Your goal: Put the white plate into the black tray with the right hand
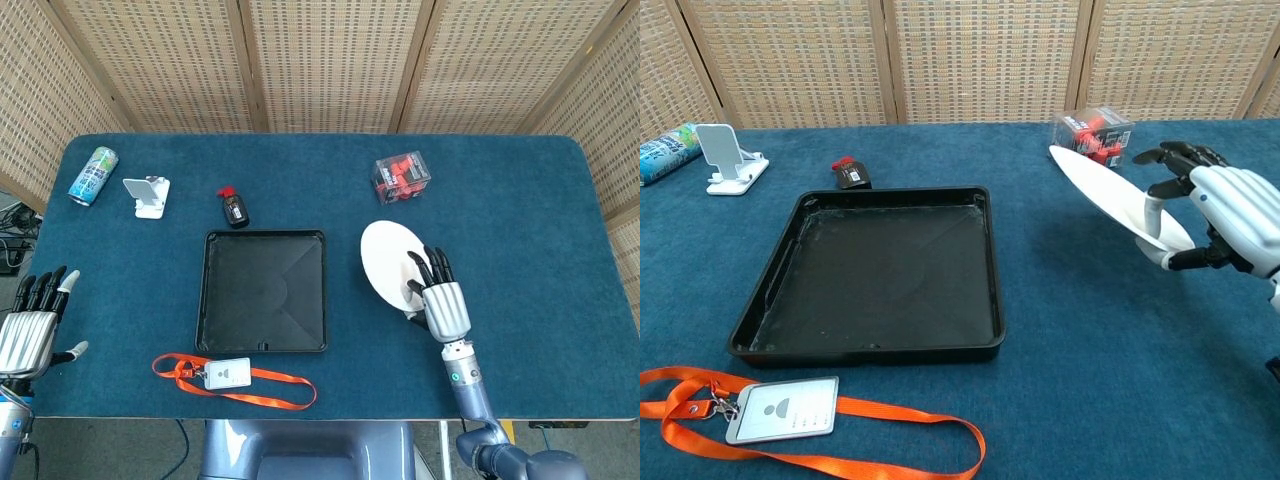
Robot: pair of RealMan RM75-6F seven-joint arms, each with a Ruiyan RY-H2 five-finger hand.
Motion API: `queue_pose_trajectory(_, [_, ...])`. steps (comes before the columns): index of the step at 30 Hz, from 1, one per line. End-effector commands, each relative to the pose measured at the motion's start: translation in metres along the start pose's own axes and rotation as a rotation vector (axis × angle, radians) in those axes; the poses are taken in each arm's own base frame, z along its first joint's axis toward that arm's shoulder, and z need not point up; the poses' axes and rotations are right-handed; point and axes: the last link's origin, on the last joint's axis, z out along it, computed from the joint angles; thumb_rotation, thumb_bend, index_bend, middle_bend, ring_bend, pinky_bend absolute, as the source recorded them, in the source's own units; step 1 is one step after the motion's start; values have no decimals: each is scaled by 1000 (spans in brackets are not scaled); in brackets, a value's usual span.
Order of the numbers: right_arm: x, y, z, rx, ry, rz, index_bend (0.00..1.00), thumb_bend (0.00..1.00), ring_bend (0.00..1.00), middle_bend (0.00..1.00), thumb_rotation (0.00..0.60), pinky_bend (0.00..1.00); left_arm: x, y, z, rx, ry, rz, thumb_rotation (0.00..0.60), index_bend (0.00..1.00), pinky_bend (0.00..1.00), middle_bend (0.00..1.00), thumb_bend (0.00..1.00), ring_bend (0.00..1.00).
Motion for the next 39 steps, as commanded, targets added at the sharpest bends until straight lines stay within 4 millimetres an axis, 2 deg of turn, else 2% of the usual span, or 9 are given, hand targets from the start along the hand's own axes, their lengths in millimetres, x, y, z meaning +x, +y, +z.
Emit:
queue_pose_trajectory(1, [6, -7, 11, 33, 33, 6, 699, 583, 32, 236, 600, 92, 0, 0, 0, 0, 0, -1, 600, 0, 0, 0, 0, 0])
queue_pose_trajectory(6, [11, -28, 27, 101, 61, 27, 698, 580, 32, 236, 600, 94, 1, -2, 1, 8, 4, -7, 600, 0, 0, 0, 0, 0])
queue_pose_trajectory(14, [7, -62, 43, 168, 59, 63, 697, 575, 33, 236, 600, 104, 2, -3, 2, 10, 1, -12, 600, 0, 0, 0, 0, 0])
queue_pose_trajectory(16, [4, -79, 51, 205, 57, 76, 697, 575, 35, 236, 600, 104, 2, -4, 3, 13, -1, -16, 600, 0, 0, 0, 0, 0])
queue_pose_trajectory(18, [-1, -112, 66, 279, 49, 98, 698, 575, 36, 237, 600, 105, 2, -6, 4, 22, -4, -26, 600, 0, 0, 0, 0, 0])
queue_pose_trajectory(20, [-5, -128, 73, 303, 41, 108, 698, 575, 36, 237, 600, 105, 2, -7, 5, 25, -8, -31, 600, 0, 0, 0, 0, 0])
queue_pose_trajectory(30, [-28, -183, 94, 368, -32, 140, 698, 574, 37, 237, 600, 105, 1, -17, 8, 49, -32, -69, 600, 0, 0, 0, 0, 0])
queue_pose_trajectory(39, [-45, -201, 101, 374, -74, 147, 693, 565, 37, 233, 600, 104, -2, -22, 11, 61, -52, -91, 600, 0, 0, 0, 0, 0])
